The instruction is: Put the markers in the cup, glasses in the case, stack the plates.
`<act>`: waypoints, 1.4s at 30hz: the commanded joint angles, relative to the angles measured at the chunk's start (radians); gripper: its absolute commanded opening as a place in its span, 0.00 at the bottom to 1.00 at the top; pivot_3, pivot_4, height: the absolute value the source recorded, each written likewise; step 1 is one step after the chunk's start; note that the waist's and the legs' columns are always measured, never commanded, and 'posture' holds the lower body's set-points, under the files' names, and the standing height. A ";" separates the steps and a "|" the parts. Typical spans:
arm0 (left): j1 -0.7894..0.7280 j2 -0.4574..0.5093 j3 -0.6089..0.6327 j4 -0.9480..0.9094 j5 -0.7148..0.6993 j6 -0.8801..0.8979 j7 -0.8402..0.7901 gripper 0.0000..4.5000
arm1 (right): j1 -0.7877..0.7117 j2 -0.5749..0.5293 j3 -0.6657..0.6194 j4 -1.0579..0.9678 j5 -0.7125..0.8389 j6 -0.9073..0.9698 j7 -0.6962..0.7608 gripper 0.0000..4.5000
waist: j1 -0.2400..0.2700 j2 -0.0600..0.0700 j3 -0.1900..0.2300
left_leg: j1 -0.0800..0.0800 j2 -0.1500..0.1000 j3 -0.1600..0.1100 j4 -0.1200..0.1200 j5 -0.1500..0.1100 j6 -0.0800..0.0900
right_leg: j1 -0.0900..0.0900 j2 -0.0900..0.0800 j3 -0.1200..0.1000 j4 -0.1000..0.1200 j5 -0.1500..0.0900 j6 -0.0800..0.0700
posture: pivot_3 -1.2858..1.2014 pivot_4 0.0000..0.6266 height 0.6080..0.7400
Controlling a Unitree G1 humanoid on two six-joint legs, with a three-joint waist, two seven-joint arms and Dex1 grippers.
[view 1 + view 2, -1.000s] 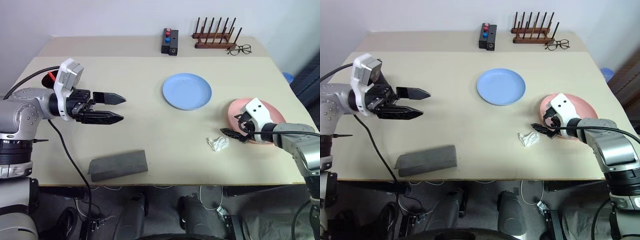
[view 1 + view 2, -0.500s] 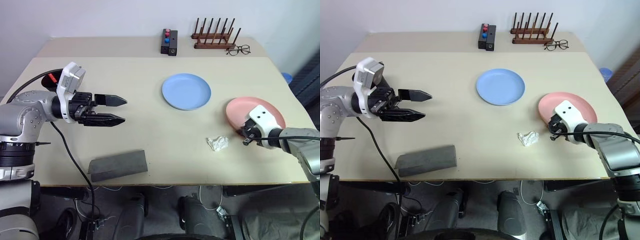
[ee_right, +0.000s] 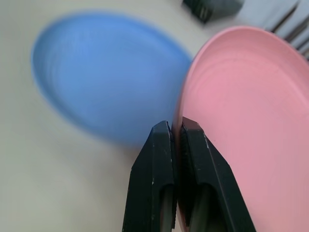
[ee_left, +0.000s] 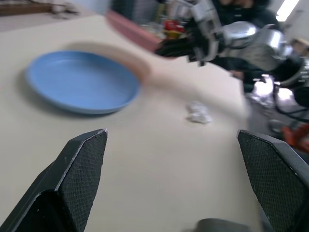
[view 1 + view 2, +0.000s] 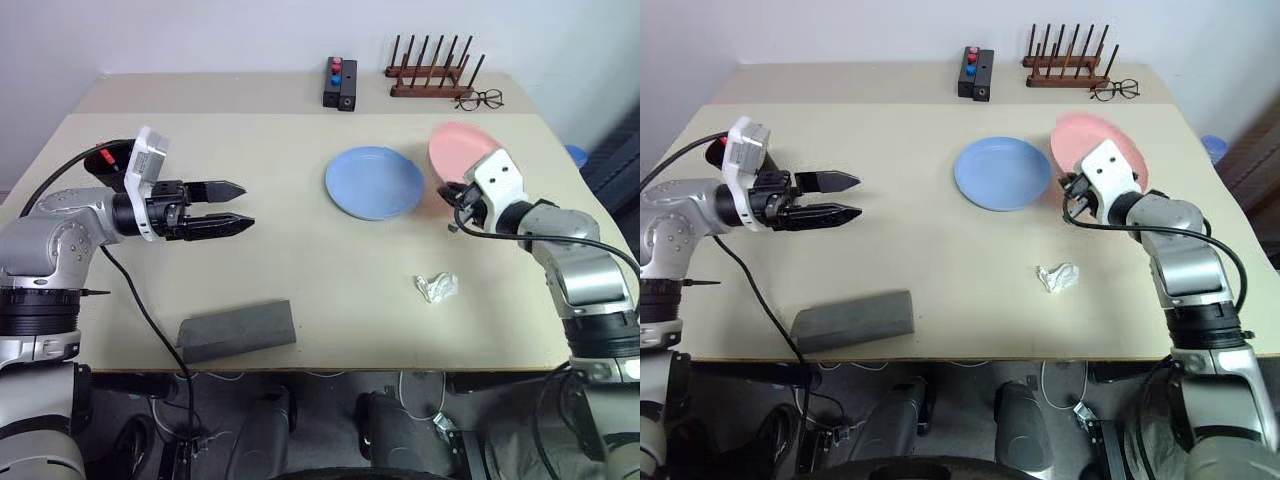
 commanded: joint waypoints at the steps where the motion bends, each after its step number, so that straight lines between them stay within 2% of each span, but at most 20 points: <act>1: -0.001 0.003 0.030 -0.008 0.000 -0.022 0.007 1.00 | -0.015 0.005 -0.017 0.006 -0.020 -0.042 -0.007 0.01 | -0.002 0.000 0.000 | 0.000 0.000 0.000 0.000 0.000 0.000 | 0.000 0.000 0.000 0.000 0.000 0.000 | 0.52 0.24 1.00; 10: 0.009 0.014 0.045 -0.005 -0.018 -0.013 -0.009 1.00 | -0.033 0.061 -0.009 0.015 -0.043 -0.118 -0.019 0.01 | -0.012 0.000 0.000 | 0.002 0.001 0.001 -0.001 0.000 0.000 | -0.001 0.001 0.002 0.001 0.001 0.001 | 0.52 0.24 1.00; 29: 0.009 0.013 0.047 -0.005 -0.015 -0.012 -0.011 1.00 | -0.034 0.064 -0.011 0.019 -0.047 -0.125 -0.017 0.01 | -0.008 0.000 0.000 | 0.001 0.001 0.001 0.000 0.000 0.000 | 0.000 0.001 0.003 0.001 0.001 0.001 | 0.52 0.24 1.00; 31: 0.013 0.009 0.069 0.000 -0.021 -0.004 0.019 1.00 | -0.046 0.087 0.031 0.021 -0.073 -0.145 -0.017 0.01 | -0.009 0.000 0.000 | 0.001 0.001 0.001 0.000 0.000 0.000 | 0.000 0.001 0.003 0.001 0.001 0.001 | 0.52 0.24 1.00; 32: 0.066 0.021 0.112 -0.042 -0.023 -0.011 0.045 1.00 | -0.111 0.161 0.085 0.073 -0.080 -0.175 -0.002 0.01 | -0.018 0.000 0.000 | 0.001 0.001 0.001 0.000 0.000 0.000 | 0.000 0.001 0.003 0.001 0.001 0.001 | 0.52 0.24 1.00; 34: 0.085 0.029 0.118 -0.065 -0.020 -0.017 0.046 1.00 | -0.169 0.198 0.105 0.122 -0.072 -0.189 0.035 0.01 | -0.040 0.000 0.000 | 0.004 0.001 0.003 -0.002 0.000 0.000 | 0.000 0.002 0.005 0.001 0.001 0.000 | 0.52 0.24 1.00; 42: 0.073 0.027 0.105 -0.063 -0.018 -0.014 0.038 1.00 | -0.175 0.190 0.085 0.146 -0.077 -0.206 0.060 0.01 | -0.008 -0.001 0.000 | 0.002 0.001 0.002 -0.002 0.000 0.000 | -0.002 0.004 0.006 0.001 0.002 0.001 | 0.52 0.24 1.00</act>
